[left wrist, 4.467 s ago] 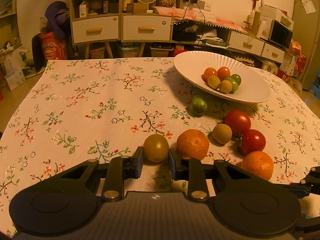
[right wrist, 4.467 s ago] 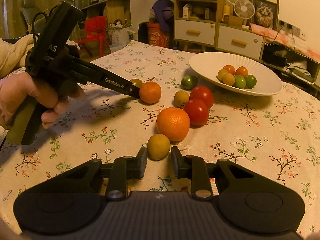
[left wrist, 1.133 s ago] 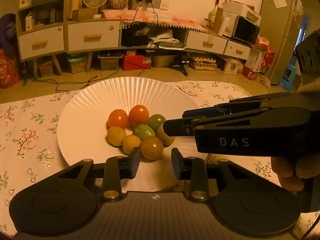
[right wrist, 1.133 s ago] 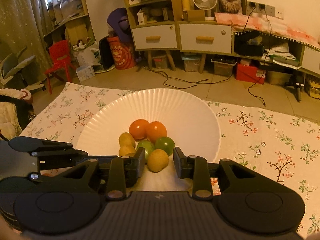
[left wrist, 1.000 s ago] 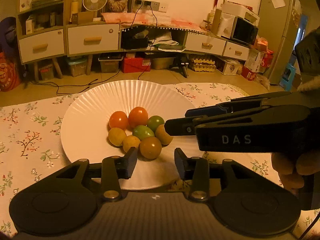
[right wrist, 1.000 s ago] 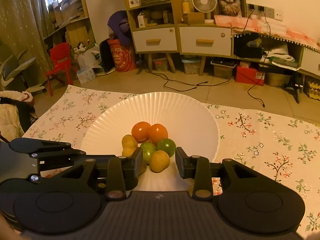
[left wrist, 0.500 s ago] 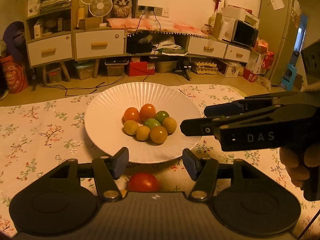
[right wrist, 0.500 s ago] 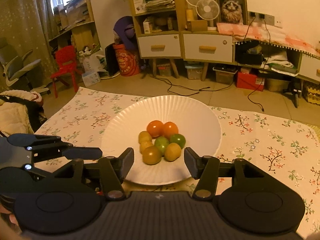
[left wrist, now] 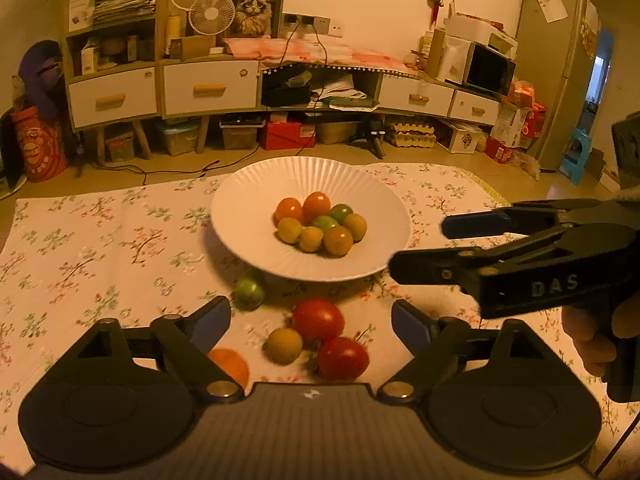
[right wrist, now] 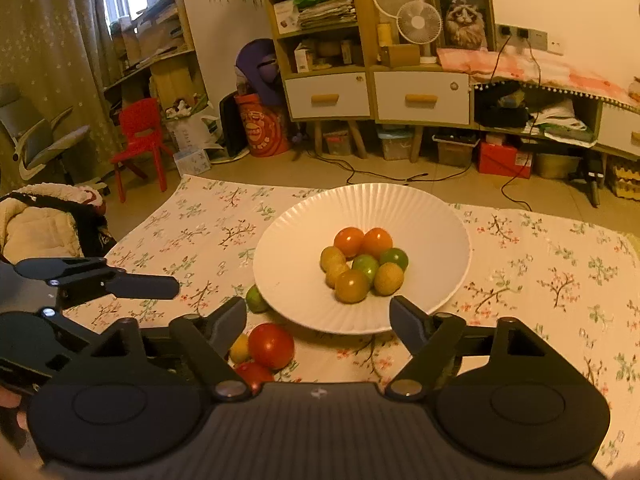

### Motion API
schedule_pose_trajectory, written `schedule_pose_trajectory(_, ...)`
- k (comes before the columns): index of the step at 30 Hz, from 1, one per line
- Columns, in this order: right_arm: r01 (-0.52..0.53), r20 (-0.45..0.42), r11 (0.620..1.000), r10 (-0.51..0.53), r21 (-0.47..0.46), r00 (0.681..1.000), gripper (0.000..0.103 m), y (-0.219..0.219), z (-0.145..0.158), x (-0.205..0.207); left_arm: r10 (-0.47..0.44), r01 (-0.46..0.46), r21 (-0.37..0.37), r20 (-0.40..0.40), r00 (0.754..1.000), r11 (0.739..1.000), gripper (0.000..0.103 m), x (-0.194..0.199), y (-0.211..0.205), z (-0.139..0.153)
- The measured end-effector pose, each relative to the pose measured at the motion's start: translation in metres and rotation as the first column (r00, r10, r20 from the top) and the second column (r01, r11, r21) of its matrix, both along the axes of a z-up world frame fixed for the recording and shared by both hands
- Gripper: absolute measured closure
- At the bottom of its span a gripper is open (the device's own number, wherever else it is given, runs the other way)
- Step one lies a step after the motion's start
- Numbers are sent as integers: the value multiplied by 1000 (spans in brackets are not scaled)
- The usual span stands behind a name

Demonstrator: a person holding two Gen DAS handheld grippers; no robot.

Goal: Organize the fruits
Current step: 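Withdraw both grippers from the plate back over the remaining fruits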

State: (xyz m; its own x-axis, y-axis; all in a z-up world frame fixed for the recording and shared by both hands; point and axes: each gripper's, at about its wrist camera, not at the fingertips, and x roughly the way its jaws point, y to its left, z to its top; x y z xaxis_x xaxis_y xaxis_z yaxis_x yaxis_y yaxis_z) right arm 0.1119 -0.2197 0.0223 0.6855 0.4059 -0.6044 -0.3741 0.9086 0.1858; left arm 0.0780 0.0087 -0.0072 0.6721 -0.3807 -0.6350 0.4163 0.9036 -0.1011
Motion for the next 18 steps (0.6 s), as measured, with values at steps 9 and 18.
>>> schedule_pose_trajectory(9, 11, 2, 1000, -11, 9, 1000, 8, 7, -6, -20, 27, -27, 9, -17, 999, 1000, 0, -12, 19, -7)
schedule_pose_trajectory(18, 37, -7, 999, -37, 27, 999, 3, 8, -16, -34, 57, -56, 28, -16, 998, 998, 0, -23, 38, -13)
